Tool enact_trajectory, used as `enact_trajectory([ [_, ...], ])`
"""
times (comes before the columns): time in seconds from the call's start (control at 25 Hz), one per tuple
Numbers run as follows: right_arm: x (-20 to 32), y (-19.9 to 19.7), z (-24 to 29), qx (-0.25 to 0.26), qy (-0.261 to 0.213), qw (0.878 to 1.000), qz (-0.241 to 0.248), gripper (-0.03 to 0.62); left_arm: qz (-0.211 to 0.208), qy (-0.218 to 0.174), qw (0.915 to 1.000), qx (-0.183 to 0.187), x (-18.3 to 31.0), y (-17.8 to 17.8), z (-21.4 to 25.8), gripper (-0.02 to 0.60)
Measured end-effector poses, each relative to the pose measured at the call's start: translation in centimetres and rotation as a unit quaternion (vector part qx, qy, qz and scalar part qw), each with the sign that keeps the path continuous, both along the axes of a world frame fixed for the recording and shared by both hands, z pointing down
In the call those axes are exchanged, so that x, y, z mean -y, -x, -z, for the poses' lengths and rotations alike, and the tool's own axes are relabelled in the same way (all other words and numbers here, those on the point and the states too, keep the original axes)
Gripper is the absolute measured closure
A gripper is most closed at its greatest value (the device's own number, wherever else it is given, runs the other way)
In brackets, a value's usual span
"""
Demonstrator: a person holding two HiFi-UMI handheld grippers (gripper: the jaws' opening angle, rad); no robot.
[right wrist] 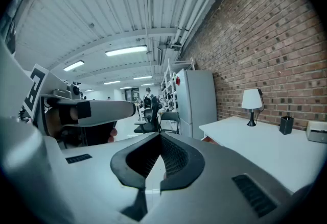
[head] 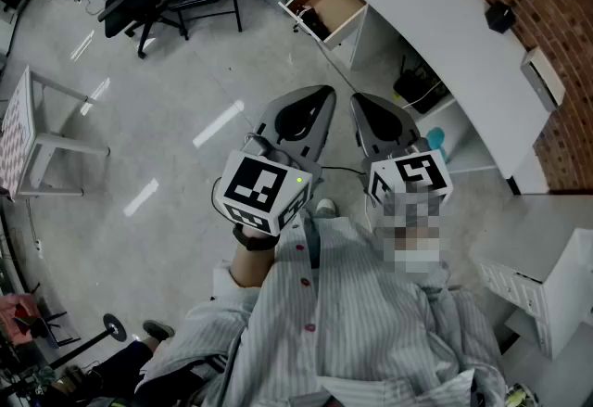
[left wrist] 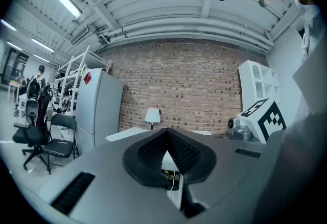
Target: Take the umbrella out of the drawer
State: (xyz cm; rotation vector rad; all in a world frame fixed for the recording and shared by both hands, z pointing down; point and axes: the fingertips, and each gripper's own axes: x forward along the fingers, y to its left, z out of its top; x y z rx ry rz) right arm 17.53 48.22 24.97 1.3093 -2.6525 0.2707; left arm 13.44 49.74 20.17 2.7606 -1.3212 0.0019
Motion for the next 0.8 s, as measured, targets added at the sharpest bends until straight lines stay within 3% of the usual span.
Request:
enact_trajectory([
  [0.44, 0.4, -2.6, -0.4, 0.007, -0.002, 1.0, 0.002, 0.56, 0.026, 0.001, 0.9996, 0.01, 0.4, -1.4, -0.5, 0.572],
  [0.8, 1.2, -1.4, -1.1, 0.013, 0.007, 1.0, 0.011, 0.559, 0.043, 0.002, 0.999, 0.015, 1.4, 0.4, -0.6, 0.572],
])
